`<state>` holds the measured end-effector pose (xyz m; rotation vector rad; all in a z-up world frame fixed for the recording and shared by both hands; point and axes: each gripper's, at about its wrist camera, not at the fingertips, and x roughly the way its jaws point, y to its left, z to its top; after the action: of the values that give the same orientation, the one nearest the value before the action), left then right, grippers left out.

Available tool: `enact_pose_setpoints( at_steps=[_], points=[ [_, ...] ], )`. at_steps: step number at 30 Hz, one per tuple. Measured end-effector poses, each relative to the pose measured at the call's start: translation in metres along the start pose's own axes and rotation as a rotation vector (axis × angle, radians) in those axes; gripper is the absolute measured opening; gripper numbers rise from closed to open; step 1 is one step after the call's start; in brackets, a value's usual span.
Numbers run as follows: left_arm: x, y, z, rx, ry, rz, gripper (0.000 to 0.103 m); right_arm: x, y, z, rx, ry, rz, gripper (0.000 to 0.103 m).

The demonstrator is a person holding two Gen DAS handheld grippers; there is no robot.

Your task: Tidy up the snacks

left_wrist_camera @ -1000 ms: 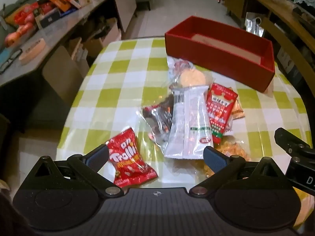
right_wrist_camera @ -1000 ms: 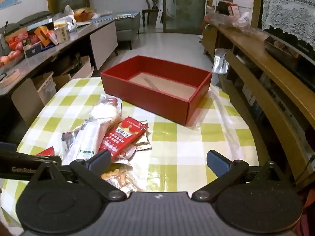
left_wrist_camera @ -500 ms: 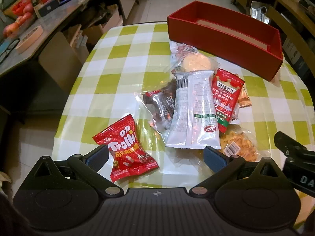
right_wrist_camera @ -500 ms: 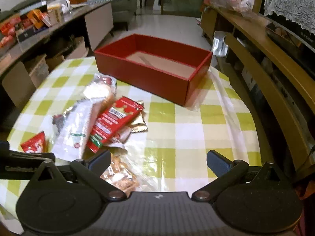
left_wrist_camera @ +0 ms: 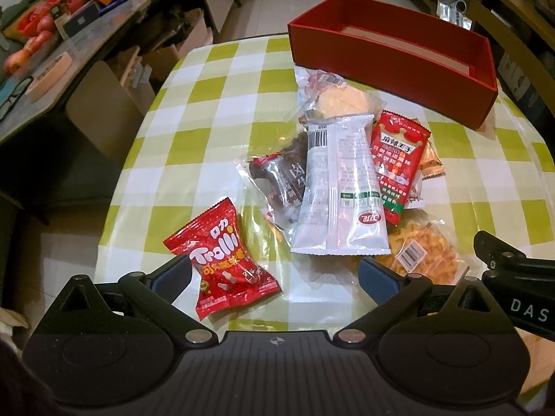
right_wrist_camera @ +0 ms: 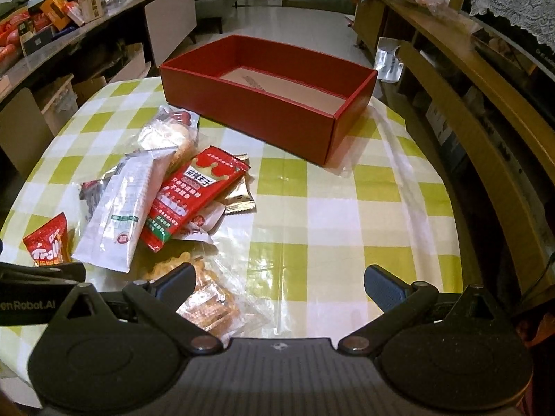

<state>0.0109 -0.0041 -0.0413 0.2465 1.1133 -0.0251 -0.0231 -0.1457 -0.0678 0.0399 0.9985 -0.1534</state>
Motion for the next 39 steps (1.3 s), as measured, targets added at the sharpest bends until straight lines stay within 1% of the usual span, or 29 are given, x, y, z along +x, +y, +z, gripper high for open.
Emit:
enact_pose_setpoints(
  at_steps=[39],
  points=[
    [0.006, -0.002, -0.004, 0.029, 0.021, 0.021, 0.102, 0.011, 0.002, -0.003, -0.014, 0.075, 0.034, 0.103]
  ],
)
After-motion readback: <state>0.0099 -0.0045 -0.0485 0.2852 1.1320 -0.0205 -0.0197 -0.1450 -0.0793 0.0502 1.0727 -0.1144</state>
